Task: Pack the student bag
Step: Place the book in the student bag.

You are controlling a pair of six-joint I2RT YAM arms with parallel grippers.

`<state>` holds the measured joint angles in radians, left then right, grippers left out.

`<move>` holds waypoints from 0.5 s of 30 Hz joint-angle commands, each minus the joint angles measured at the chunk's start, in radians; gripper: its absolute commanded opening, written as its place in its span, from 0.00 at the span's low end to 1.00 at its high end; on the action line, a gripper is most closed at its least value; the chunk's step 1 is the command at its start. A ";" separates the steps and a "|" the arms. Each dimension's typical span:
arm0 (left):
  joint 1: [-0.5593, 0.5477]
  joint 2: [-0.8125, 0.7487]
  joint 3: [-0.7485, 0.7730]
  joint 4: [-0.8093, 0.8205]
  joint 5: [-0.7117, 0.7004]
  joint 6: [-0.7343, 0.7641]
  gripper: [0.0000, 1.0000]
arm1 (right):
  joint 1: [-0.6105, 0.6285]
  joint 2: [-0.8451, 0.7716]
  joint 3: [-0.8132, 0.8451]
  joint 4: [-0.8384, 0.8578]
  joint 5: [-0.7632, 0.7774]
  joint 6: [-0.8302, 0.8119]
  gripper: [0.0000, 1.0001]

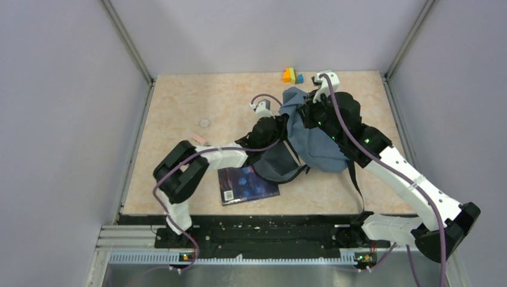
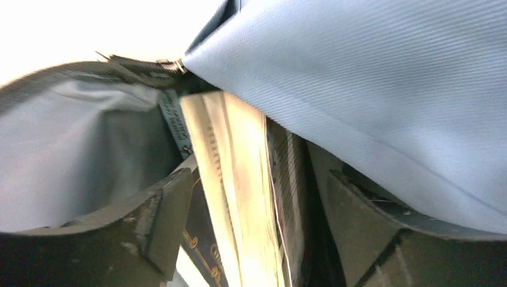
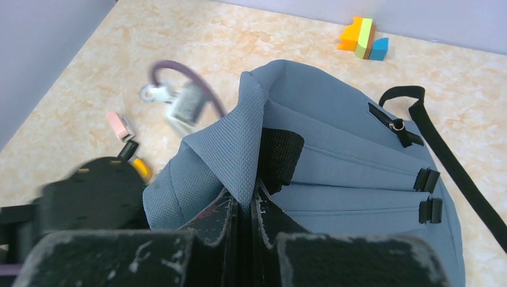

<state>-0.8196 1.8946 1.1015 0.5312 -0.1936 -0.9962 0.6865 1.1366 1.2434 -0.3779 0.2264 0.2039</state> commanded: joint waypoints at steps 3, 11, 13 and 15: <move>0.019 -0.292 -0.121 -0.168 -0.158 0.203 0.92 | 0.004 -0.058 0.005 0.153 0.099 -0.041 0.00; 0.037 -0.485 -0.292 -0.268 -0.137 0.219 0.94 | 0.004 -0.066 -0.021 0.133 0.089 -0.068 0.00; 0.045 -0.525 -0.323 -0.298 -0.116 0.213 0.95 | 0.004 -0.051 -0.038 0.128 0.068 -0.075 0.00; 0.052 -0.560 -0.344 -0.346 -0.108 0.195 0.96 | 0.004 -0.029 -0.068 0.125 0.056 -0.058 0.00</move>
<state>-0.7815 1.4197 0.7948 0.2710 -0.3138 -0.8055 0.6880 1.1172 1.1988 -0.3382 0.2783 0.1619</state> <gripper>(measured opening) 0.954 0.040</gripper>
